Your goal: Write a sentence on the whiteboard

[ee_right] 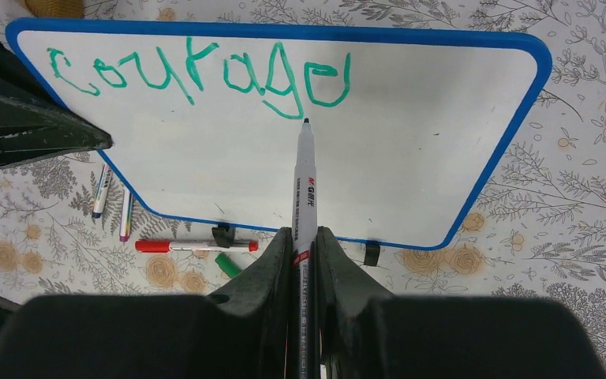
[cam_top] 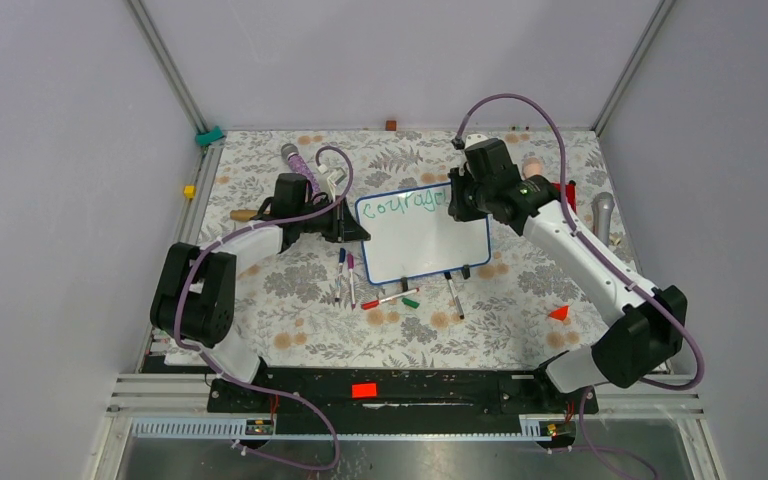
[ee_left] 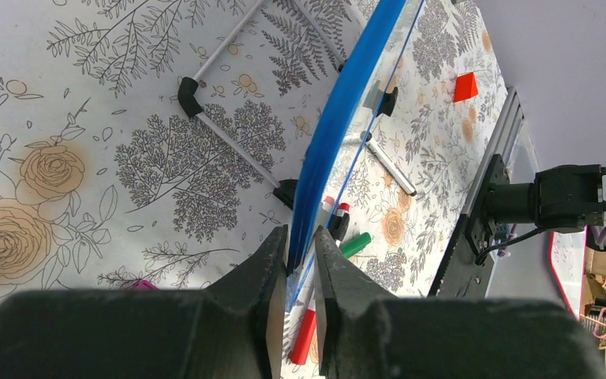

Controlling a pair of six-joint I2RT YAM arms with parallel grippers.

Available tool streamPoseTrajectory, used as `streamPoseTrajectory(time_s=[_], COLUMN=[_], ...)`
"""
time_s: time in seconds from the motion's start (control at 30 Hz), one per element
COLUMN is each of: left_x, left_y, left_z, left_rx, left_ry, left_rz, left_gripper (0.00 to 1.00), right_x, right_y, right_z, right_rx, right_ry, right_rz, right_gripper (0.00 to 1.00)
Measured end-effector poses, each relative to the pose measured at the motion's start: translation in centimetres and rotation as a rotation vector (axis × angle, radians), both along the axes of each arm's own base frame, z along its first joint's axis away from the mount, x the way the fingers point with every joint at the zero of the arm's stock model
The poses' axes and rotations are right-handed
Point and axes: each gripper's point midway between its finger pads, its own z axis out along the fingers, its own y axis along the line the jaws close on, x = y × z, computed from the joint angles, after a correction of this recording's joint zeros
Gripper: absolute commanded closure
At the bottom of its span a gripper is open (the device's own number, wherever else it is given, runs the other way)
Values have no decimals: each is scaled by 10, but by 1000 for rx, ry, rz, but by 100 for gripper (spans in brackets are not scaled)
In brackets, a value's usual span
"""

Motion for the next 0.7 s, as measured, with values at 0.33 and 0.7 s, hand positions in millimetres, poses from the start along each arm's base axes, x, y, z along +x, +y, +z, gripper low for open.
streamPoseTrajectory(time_s=[0.33,0.7], left_x=[-3,-3], left_y=[2,3], left_z=[-1,-1], left_rx=[28,33], left_ry=[-8,-9], left_rz=[3,4], left_gripper=[100,100], right_x=[9,16], right_y=[-1,4], right_z=[-1,-6], right_rx=[-12,-13], right_ry=[-22,-16], right_rz=[-22,-15], right_gripper=[100,100])
